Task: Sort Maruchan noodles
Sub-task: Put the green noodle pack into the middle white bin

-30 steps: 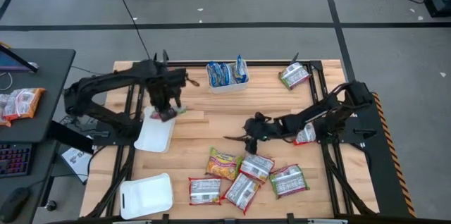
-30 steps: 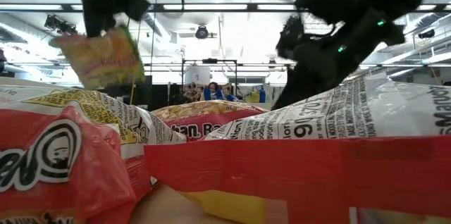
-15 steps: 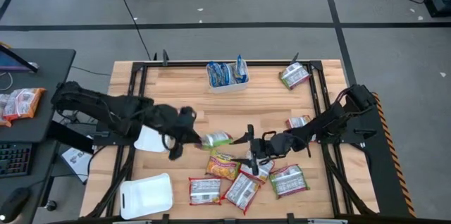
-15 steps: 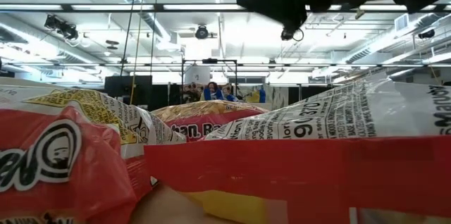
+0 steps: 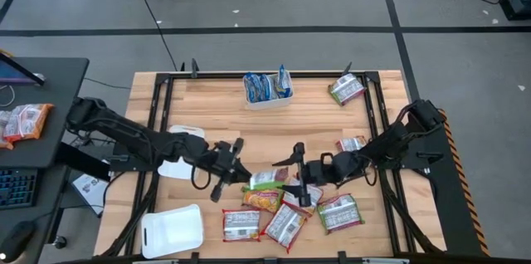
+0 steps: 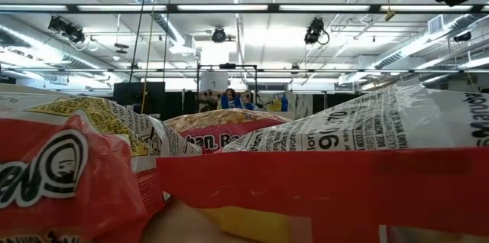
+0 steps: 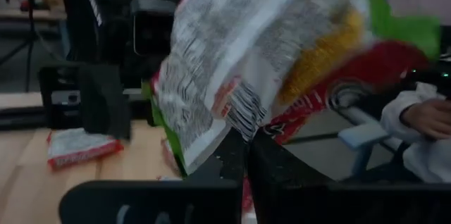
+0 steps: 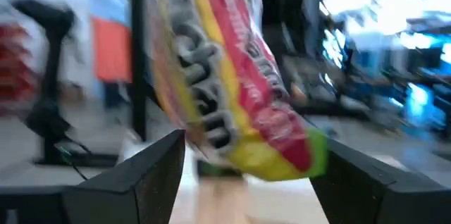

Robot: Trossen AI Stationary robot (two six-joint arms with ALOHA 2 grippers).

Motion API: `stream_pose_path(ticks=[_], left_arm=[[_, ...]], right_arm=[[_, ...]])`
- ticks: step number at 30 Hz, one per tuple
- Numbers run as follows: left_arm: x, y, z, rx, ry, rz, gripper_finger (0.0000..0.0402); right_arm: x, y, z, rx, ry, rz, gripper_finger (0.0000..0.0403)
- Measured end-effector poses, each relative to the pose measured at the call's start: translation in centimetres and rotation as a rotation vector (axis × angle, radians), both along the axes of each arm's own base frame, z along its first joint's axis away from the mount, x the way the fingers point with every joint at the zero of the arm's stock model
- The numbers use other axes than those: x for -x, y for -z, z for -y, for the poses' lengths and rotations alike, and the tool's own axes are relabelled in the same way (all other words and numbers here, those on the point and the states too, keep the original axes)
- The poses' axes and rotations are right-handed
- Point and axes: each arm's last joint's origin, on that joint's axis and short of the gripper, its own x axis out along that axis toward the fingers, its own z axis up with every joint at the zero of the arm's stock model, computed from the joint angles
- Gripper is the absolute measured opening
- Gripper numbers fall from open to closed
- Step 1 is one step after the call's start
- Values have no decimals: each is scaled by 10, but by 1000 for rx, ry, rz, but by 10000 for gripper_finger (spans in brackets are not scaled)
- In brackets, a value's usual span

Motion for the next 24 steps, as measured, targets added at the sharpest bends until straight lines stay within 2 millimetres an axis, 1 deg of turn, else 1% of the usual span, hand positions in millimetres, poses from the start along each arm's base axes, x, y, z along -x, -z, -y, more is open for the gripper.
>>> stream_pose_path(ticks=[5,8,11,15,17,21,22,24], left_arm=[[-10,10,2,22,9,74,11],[-19,14,2,32,0,130,11],[-30,23,-1,48,-32,163,11],[-38,31,-7,93,-47,151,15],[-40,36,-8,105,-39,102,27],[-35,42,-9,75,-58,-32,73],[-32,40,-10,66,-71,-77,89],[-24,30,-14,50,-89,-171,123]], right_arm=[[4,-12,-1,-18,-106,119,275],[5,-15,-2,-45,-129,144,260],[4,-14,-1,-86,-141,128,229],[2,-10,0,-133,-154,79,165],[2,-6,-1,-138,-156,35,138],[7,-6,1,-117,-149,-167,138],[11,-8,3,-111,-127,-226,138],[20,-12,9,-90,-70,-344,138]])
